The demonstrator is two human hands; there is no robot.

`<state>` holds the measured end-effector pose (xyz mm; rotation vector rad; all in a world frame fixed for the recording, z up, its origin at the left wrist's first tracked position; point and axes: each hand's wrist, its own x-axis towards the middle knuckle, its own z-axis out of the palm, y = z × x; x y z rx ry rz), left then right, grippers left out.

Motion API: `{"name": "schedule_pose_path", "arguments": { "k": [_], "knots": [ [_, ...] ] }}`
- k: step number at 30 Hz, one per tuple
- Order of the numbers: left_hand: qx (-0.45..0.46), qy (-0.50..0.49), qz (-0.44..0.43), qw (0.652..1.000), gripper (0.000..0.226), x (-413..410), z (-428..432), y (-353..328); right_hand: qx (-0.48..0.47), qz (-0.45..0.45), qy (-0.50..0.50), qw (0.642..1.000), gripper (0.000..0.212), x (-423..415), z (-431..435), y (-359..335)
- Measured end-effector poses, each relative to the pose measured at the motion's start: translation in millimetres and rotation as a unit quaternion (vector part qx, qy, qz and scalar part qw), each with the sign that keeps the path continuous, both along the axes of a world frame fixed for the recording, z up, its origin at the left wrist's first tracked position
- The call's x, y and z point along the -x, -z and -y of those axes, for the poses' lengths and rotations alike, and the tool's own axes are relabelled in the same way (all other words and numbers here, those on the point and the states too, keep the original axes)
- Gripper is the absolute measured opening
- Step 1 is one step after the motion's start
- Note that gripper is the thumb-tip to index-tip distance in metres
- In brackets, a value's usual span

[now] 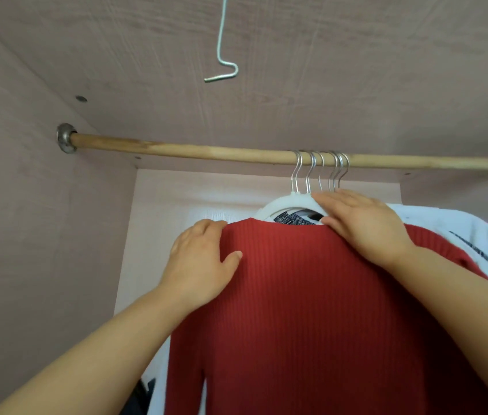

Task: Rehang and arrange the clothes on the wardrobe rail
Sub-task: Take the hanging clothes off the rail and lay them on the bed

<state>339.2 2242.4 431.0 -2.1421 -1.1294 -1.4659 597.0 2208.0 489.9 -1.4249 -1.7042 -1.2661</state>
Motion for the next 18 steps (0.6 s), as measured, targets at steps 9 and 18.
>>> {"name": "schedule_pose_path", "arguments": {
  "k": [9,18],
  "knots": [
    [0.003,0.023,0.020,1.000,0.059,-22,0,-8,-0.083,0.007,-0.046,0.996,0.025,-3,6,-2],
    [-0.004,-0.032,0.001,0.999,0.043,-44,8,-66,-0.113,0.029,-0.079,0.990,0.024,28,17,-27]
  ]
}}
